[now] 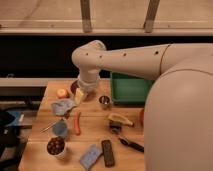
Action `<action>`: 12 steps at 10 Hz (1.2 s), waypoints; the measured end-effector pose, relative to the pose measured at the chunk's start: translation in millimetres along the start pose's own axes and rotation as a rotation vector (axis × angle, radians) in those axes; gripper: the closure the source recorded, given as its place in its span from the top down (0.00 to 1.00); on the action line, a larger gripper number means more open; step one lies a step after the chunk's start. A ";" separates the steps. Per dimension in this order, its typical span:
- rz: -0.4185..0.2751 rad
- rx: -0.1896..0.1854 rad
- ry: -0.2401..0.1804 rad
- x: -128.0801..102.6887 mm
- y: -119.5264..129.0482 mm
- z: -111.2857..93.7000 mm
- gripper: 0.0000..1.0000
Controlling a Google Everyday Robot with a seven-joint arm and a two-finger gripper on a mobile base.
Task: Place towel in table surface
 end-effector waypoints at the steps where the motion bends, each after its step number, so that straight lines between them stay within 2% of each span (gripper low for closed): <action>1: 0.000 -0.002 0.000 -0.6 0.9 0.6 0.80; 4: -0.019 -0.009 -0.011 -9.3 2.8 2.6 0.80; 8: -0.111 -0.029 -0.013 -67.7 36.5 15.8 0.80; 10: -0.152 -0.053 -0.006 -97.6 55.7 29.8 0.80; 12: -0.170 -0.085 0.003 -115.8 68.8 50.2 0.80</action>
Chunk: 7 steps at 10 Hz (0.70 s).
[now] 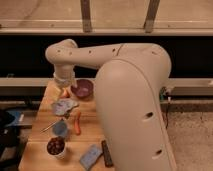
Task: Place towel in table surface
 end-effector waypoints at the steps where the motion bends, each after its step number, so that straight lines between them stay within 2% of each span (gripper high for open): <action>1: -0.007 -0.009 0.007 -4.5 3.1 10.3 0.80; 3: -0.031 -0.025 0.008 -12.6 9.9 28.2 0.80; 5: -0.065 -0.019 0.009 -24.3 19.7 41.7 0.80; 7: -0.098 -0.013 0.028 -37.6 34.1 61.7 0.80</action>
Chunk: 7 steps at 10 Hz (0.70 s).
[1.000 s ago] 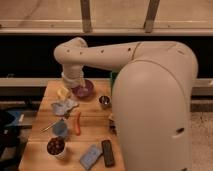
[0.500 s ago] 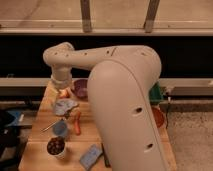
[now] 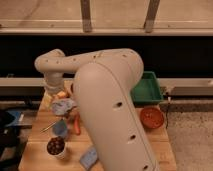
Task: Place towel in table surface
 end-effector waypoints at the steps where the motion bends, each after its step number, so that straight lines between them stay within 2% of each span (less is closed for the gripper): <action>1: -0.013 0.003 0.011 -5.9 3.7 11.4 0.80; 3: -0.017 -0.003 0.034 -13.0 6.0 32.9 0.80; 7: 0.032 -0.027 0.052 -8.6 -10.1 54.5 0.80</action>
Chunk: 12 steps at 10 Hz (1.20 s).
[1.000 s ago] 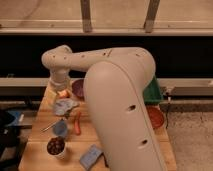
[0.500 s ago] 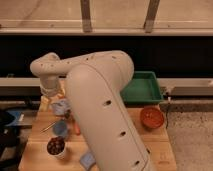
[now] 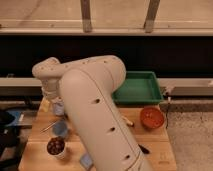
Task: Place towel in table surface
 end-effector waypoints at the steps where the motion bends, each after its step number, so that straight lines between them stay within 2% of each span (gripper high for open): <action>1: 0.015 -0.019 -0.002 3.4 -7.3 5.1 0.80; 2: 0.032 -0.048 -0.008 7.9 -15.4 10.1 0.80; 6: 0.078 -0.118 -0.035 20.3 -34.0 18.3 0.80; 12: 0.087 -0.248 -0.079 18.4 -32.5 41.3 0.80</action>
